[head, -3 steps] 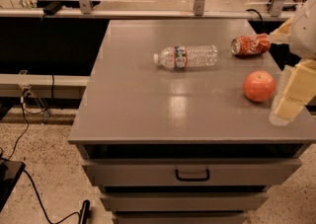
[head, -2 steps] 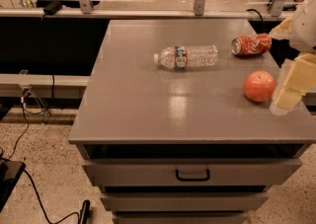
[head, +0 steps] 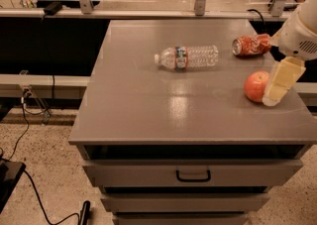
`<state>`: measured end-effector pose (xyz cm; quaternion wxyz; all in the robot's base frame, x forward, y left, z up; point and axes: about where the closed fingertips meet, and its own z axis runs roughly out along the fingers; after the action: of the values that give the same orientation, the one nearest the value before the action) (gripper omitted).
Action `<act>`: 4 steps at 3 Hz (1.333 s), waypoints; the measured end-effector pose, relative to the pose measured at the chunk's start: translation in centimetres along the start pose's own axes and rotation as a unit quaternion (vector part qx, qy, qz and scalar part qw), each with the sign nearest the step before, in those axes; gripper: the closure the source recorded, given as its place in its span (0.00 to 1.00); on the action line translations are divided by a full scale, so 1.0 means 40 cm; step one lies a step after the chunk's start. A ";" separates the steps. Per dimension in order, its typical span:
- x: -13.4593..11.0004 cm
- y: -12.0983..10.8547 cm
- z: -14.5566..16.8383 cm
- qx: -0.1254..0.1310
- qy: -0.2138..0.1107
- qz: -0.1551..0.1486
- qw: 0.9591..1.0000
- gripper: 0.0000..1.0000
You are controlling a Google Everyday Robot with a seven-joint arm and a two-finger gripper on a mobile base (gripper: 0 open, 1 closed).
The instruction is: Pick apple
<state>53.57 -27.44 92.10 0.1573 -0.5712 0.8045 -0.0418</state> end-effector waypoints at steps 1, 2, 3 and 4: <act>0.029 -0.041 0.084 -0.003 0.010 0.017 1.000 0.00; 0.043 -0.046 0.147 -0.016 0.011 0.025 0.999 0.18; 0.053 -0.047 0.186 -0.026 0.013 0.036 0.999 0.42; 0.059 -0.053 0.193 -0.026 0.012 0.042 0.999 0.64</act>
Offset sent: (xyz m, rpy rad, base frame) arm 0.0370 -0.0218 -0.0838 0.0168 0.0738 -0.0646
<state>57.10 -29.49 84.84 0.1343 -0.5399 0.8307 -0.0215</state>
